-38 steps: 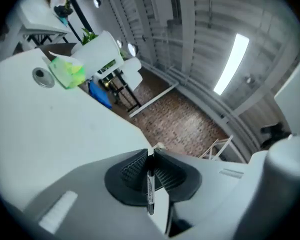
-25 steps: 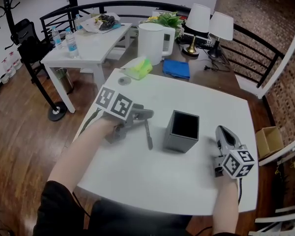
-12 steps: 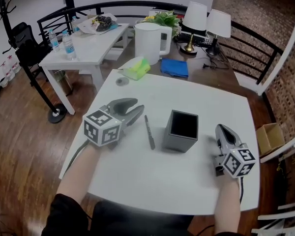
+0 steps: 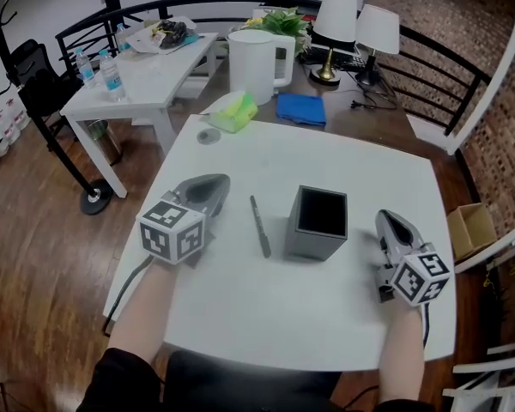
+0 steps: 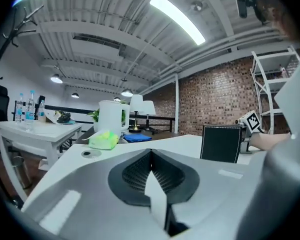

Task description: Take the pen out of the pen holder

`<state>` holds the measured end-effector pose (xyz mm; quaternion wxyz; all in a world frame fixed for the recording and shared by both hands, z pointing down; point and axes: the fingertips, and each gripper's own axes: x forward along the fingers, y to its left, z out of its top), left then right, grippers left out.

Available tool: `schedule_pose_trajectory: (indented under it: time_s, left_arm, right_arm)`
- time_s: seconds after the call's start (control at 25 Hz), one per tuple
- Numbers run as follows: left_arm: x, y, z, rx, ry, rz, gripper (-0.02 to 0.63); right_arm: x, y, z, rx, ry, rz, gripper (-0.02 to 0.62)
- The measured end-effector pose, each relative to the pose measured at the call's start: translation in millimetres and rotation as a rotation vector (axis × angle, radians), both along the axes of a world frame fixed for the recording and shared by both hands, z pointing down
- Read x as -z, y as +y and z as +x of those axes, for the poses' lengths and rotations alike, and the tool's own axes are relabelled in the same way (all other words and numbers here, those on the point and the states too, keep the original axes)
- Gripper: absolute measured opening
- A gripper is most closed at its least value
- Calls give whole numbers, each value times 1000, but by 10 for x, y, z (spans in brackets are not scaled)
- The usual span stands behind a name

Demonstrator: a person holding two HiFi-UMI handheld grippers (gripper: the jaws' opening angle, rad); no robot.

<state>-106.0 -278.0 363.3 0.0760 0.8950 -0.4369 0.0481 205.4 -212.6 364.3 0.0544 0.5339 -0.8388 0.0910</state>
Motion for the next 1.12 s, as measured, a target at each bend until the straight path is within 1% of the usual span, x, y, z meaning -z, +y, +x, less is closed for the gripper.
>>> schedule_pose_trajectory:
  time_s: [0.08, 1.12]
  left_arm:
    - [-31, 22, 5, 7, -12, -10, 2]
    - [-21, 15, 5, 7, -12, -11, 2]
  right_arm:
    - [0, 6, -4, 3, 3, -1, 12]
    - [12, 33, -41, 20, 6, -3, 12]
